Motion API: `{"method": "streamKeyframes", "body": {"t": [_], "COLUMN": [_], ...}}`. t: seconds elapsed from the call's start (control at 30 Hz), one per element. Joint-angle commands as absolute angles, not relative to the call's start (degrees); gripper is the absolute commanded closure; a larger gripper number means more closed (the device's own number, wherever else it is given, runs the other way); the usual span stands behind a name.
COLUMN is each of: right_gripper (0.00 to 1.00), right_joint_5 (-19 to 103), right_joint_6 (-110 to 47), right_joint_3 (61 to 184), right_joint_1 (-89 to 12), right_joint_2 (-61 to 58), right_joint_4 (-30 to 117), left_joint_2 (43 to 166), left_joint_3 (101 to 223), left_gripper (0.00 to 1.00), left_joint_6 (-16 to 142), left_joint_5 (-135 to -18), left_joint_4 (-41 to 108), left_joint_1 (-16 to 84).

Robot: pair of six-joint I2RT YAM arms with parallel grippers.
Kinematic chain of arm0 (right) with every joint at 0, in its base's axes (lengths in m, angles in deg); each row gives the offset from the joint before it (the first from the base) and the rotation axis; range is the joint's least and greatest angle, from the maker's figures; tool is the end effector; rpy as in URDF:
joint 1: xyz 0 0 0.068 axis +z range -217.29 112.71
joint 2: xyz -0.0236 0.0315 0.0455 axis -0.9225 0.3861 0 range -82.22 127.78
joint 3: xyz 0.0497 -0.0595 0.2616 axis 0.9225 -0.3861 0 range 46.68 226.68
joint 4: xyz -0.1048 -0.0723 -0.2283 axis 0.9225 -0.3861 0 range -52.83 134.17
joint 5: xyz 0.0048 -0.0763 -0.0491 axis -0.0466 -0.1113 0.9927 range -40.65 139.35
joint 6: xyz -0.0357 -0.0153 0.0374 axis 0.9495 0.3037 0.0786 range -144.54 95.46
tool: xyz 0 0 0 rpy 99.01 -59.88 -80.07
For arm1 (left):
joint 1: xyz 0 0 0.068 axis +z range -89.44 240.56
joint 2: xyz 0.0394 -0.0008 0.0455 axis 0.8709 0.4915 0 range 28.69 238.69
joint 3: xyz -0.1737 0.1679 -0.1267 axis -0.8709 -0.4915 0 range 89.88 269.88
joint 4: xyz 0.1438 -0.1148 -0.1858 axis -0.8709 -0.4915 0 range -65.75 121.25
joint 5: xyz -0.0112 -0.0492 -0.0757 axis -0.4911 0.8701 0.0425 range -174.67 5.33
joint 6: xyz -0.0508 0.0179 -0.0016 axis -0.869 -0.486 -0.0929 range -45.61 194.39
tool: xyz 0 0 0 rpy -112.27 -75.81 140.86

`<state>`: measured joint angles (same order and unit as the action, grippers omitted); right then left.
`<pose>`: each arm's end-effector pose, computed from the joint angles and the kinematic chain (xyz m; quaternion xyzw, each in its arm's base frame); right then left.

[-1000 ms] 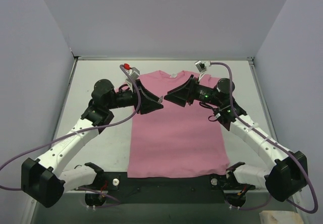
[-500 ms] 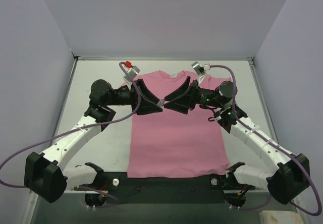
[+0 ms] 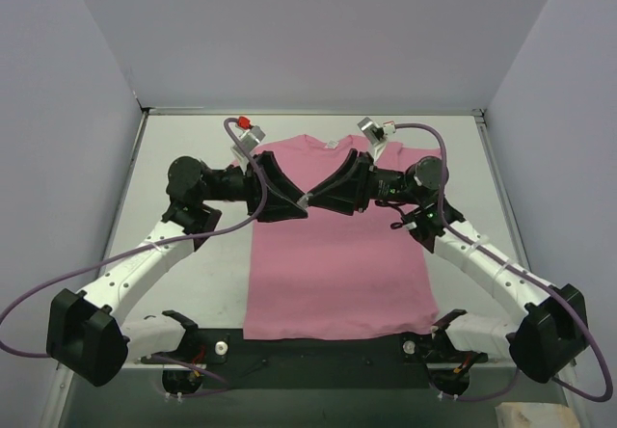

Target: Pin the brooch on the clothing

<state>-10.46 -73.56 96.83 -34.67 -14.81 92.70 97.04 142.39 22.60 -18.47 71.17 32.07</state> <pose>0.1930 0.1600 0.3895 -0.3694 0.4827 0.6788 0.4120 0.2090 -0.1505 0.3859 0.3567 0.5389 -0.6802 0.3459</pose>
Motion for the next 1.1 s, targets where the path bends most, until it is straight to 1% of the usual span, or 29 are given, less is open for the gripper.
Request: {"method": "streamKeyframes", "body": {"t": [0.0,0.07,0.17,0.27,0.3,0.33,0.37,0.53,0.63,0.67,0.73,0.77,0.8,0.83,0.87,0.9,1.07], "right_gripper": [0.7,0.71,0.72,0.86,0.94,0.99,1.0,1.0,1.0,0.95,0.77,0.59,0.55,0.53,0.53,0.53,0.59], "right_joint_5": [-13.84,-14.11,-14.72,-15.16,-15.43,-15.69,-15.78,-15.87,-15.43,-14.99,-13.32,-12.36,-10.52,-9.72,-9.11,-8.58,-8.31], "right_joint_6": [-78.85,-80.35,-82.64,-82.99,-82.99,-82.99,-82.82,-81.24,-76.42,-73.01,-67.99,-65.61,-60.02,-57.88,-55.94,-53.83,-53.2], "right_joint_3": [98.45,98.71,99.06,99.5,99.5,99.5,99.59,99.68,99.85,99.94,100.29,100.55,100.82,101.43,101.87,102.05,101.87], "right_joint_1": [-34.24,-34.24,-34.33,-34.24,-34.24,-34.24,-34.16,-34.16,-34.33,-34.5,-34.59,-34.68,-34.6,-34.42,-34.33,-34.33,-34.59], "right_joint_2": [-13.94,-12.97,-12.18,-11.91,-11.91,-12.0,-12.09,-12.52,-13.49,-14.45,-15.77,-17.43,-18.14,-18.85,-19.72,-19.91,-19.47], "right_joint_4": [109.54,111.75,115.09,115.28,115.1,115.1,115.01,111.42,104.84,99.77,93.69,86.78,83.4,80.33,75.42,73.63,71.77], "left_joint_2": [97.77,98.47,98.82,98.74,98.82,98.82,98.82,98.91,98.65,98.3,97.51,97.16,97.07,96.89,96.72,96.63,96.54], "left_joint_3": [141.56,141.47,141.47,141.38,141.38,141.38,141.38,141.64,142.08,142.26,143.13,143.75,144.36,145.33,145.51,145.6,145.69], "left_gripper": [1.0,1.0,1.0,1.0,1.0,1.0,1.0,1.0,1.0,1.0,1.0,1.0,1.0,1.0,1.0,1.0,1.0], "left_joint_6": [16.57,14.02,13.13,13.22,13.22,13.3,13.39,14.8,18.73,20.14,25.22,27.34,29.45,32.69,33.51,33.78,33.61], "left_joint_5": [-16.64,-15.94,-15.32,-15.32,-15.32,-15.32,-15.41,-15.94,-16.9,-17.16,-18.13,-18.74,-19.27,-19.89,-20.07,-20.07,-20.16], "left_joint_4": [80.45,83.88,85.03,84.95,84.95,84.95,84.77,82.75,78.28,76.35,69.59,66.61,60.31,57.99,56.57,55.69,55.94], "left_joint_1": [32.17,32.17,32.17,32.17,32.17,32.17,32.26,32.35,32.43,32.43,32.43,32.43,32.43,32.43,32.43,32.35,32.35]}}
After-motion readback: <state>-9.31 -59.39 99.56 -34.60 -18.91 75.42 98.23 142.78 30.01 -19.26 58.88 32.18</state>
